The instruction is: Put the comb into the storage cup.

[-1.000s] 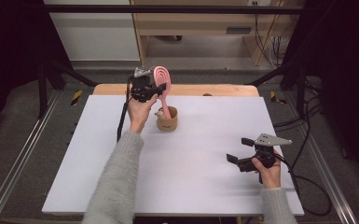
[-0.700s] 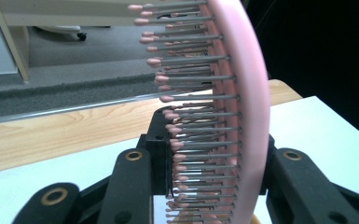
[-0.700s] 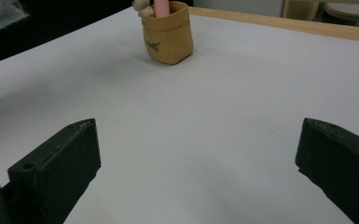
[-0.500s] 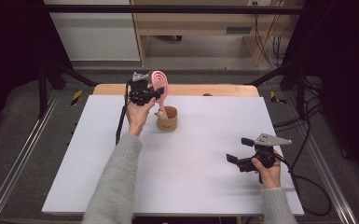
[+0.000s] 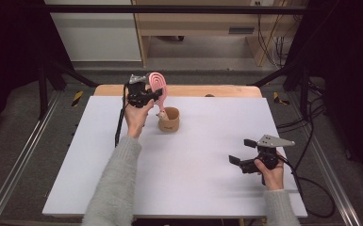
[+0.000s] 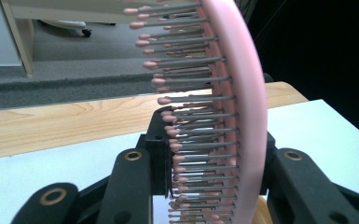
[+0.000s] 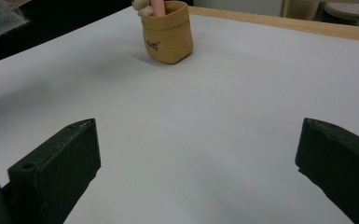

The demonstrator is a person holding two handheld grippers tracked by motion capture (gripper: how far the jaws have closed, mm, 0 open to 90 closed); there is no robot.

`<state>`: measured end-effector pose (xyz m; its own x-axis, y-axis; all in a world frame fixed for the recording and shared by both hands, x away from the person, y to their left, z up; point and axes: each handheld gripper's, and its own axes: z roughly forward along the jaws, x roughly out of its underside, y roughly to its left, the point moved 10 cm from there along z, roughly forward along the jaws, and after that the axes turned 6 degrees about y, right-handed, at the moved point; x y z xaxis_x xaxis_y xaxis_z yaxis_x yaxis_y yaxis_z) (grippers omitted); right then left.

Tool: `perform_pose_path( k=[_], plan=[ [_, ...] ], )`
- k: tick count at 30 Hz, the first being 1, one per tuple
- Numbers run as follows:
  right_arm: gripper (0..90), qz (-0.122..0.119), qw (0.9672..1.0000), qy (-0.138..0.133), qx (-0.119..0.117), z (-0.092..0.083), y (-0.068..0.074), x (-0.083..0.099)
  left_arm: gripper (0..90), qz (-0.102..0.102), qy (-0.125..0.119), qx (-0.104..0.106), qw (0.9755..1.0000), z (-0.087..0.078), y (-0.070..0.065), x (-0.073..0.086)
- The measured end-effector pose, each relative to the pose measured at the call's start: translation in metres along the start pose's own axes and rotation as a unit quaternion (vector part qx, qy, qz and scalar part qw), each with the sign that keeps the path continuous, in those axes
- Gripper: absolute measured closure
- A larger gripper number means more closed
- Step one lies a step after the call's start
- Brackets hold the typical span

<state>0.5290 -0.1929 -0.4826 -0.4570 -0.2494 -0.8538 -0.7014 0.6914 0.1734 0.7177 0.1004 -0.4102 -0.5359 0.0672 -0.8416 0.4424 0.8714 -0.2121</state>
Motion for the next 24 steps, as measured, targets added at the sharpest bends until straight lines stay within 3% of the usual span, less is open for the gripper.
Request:
perform_pose_path(
  k=[14,24],
  plan=[
    [0.3,0.0,1.0,0.0,0.0,0.0003,0.0001,0.0001,59.7,0.006,-0.002,-0.01,0.9999,-0.0008,0.0007,-0.0005],
    [0.3,0.001,1.0,-0.001,0.0,0.0004,0.0003,-0.0001,41.9,0.012,0.004,-0.015,0.9998,0.0003,0.0004,0.0012]
  ],
)
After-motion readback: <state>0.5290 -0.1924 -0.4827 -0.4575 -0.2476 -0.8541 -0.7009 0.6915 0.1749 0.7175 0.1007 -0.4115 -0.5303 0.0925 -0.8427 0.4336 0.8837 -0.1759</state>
